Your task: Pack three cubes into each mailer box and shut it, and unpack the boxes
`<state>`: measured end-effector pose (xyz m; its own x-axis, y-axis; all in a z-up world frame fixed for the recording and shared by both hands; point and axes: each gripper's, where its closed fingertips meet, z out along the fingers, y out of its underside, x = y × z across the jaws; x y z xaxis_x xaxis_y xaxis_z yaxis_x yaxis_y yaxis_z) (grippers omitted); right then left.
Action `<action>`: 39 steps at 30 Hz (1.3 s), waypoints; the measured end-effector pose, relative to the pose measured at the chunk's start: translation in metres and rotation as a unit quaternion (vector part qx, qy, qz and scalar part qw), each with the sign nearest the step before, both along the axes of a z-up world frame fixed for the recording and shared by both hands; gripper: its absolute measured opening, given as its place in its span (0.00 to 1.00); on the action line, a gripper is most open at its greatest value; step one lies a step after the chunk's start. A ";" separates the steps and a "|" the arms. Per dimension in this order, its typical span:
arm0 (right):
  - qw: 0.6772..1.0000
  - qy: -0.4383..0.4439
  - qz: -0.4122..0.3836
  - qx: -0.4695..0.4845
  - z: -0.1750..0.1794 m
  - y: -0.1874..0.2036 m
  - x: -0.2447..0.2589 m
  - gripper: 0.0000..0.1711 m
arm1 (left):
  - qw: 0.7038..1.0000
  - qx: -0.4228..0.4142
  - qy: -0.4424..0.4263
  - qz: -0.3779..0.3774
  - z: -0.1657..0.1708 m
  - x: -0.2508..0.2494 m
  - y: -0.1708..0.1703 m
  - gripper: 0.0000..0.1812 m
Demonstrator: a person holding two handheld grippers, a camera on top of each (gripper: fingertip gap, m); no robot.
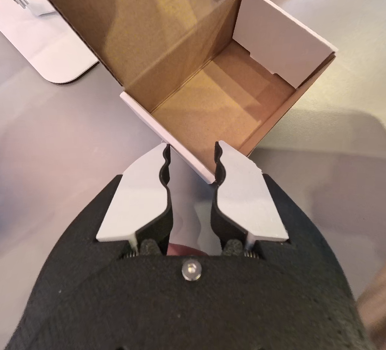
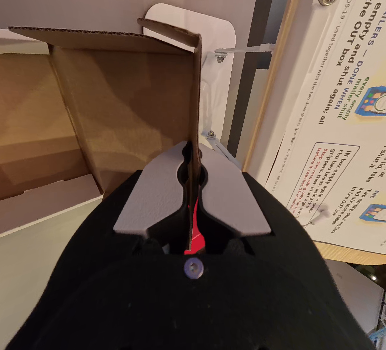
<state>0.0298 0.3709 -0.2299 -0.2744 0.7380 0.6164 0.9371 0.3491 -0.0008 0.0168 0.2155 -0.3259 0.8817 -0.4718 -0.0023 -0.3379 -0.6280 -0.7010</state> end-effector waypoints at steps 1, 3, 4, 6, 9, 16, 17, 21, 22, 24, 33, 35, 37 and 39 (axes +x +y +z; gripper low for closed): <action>1.000 0.001 -0.001 0.002 -0.001 0.001 0.000 0.01 | 1.000 0.000 0.000 0.002 0.000 0.000 0.000 0.22; 1.000 0.008 -0.002 0.003 -0.004 0.004 -0.001 0.01 | 1.000 0.001 -0.003 0.004 0.000 0.000 0.000 0.22; 1.000 0.011 -0.005 0.002 -0.006 0.004 -0.001 0.01 | 1.000 0.002 -0.003 0.004 0.000 0.000 0.000 0.22; 1.000 0.017 -0.007 0.000 -0.006 0.005 0.000 0.02 | 1.000 0.003 -0.005 0.006 0.001 0.000 0.001 0.22; 1.000 0.027 -0.005 -0.005 -0.002 0.002 -0.001 0.03 | 1.000 0.004 -0.010 0.009 0.001 0.000 0.002 0.24; 0.998 0.066 -0.005 -0.018 0.019 -0.005 -0.006 0.18 | 1.000 0.005 -0.020 0.015 0.001 0.000 0.003 0.31; 0.997 0.070 -0.005 -0.020 0.021 -0.006 -0.006 0.19 | 1.000 0.005 -0.020 0.016 0.001 -0.001 0.004 0.32; 0.996 0.083 -0.006 -0.025 0.029 -0.013 -0.005 0.23 | 1.000 0.002 -0.023 0.015 0.000 -0.002 0.004 0.35; 0.996 0.086 -0.008 -0.028 0.031 -0.014 -0.004 0.24 | 1.000 0.002 -0.022 0.015 0.000 -0.002 0.004 0.35; 0.996 0.086 -0.006 -0.028 0.034 -0.018 -0.002 0.26 | 1.000 0.000 -0.025 0.014 0.000 -0.002 0.005 0.34; 0.985 0.158 -0.009 -0.069 0.062 -0.040 0.004 0.32 | 0.999 0.001 -0.030 0.019 0.000 -0.008 0.007 0.30; 0.981 0.179 -0.012 -0.072 0.070 -0.043 0.005 0.34 | 0.999 0.000 -0.034 0.018 0.000 -0.006 0.007 0.29; 0.977 0.197 -0.012 -0.076 0.075 -0.046 0.006 0.35 | 0.999 0.000 -0.034 0.021 -0.001 -0.005 0.007 0.28; 0.975 0.208 -0.014 -0.074 0.080 -0.048 0.009 0.36 | 0.999 0.001 -0.035 0.022 0.000 -0.005 0.007 0.28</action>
